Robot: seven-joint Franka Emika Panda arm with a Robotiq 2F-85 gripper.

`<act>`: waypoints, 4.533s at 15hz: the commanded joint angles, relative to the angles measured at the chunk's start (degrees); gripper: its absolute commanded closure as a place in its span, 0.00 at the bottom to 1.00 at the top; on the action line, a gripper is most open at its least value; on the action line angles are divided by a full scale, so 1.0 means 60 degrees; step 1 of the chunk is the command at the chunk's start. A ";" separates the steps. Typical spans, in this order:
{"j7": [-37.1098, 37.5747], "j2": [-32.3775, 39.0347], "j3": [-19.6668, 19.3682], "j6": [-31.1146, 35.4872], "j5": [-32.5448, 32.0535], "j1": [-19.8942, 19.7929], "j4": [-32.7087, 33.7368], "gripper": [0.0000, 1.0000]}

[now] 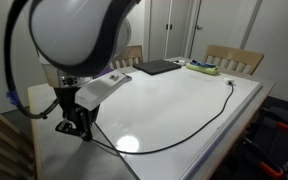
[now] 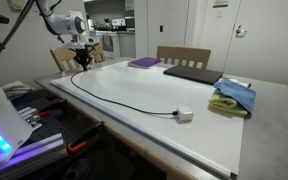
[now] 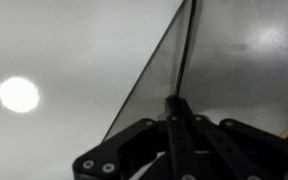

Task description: Form a loose circle with the cable

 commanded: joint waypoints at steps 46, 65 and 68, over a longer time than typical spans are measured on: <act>0.7371 -0.3867 -0.2294 0.2807 -0.1245 -0.1766 -0.5091 0.99; 1.7805 -0.4372 -0.4061 0.2959 -0.1855 -0.1812 -0.6516 0.99; 1.9762 -0.4777 -0.4272 0.3009 -0.2249 -0.1849 -0.7353 0.99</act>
